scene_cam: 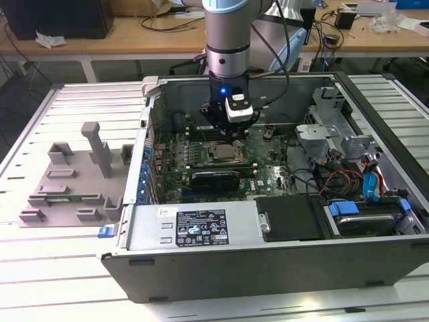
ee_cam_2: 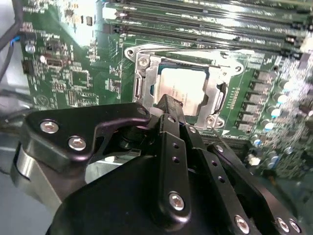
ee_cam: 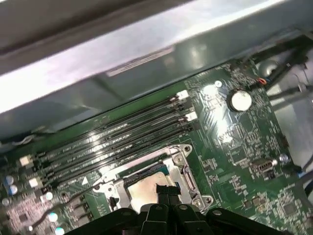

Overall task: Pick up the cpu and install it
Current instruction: 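Close the cpu cover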

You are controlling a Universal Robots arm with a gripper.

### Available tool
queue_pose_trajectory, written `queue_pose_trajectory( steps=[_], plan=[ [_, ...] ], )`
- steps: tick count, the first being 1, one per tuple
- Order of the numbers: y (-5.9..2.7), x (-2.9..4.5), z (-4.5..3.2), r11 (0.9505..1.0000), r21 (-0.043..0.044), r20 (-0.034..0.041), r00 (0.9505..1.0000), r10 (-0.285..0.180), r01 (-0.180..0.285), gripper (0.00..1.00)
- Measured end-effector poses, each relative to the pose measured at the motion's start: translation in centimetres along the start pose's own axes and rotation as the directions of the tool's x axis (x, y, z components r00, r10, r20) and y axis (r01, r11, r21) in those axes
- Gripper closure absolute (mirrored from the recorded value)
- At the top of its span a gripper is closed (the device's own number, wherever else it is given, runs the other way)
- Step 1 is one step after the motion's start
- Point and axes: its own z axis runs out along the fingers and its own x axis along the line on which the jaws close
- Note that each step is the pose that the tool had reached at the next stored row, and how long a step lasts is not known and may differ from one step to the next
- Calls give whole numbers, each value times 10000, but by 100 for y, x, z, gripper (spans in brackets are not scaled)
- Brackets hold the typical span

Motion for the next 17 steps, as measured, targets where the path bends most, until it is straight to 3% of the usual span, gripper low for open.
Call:
queue_pose_trajectory(
  steps=[4,9,11,12,15,17],
  plan=[
    [0,0,4,9962,0,20,9962,-868,868,89],
    [0,1,9,9816,4,46,9816,-1911,1911,89],
    [0,1,12,9692,6,59,9691,-2464,2464,89],
    [0,1,14,9590,9,68,9590,-2833,2833,89],
    [0,1,17,9412,17,80,9412,-3378,3378,89],
    [0,2,20,9225,86,74,9225,-3859,3858,89]
  ],
)
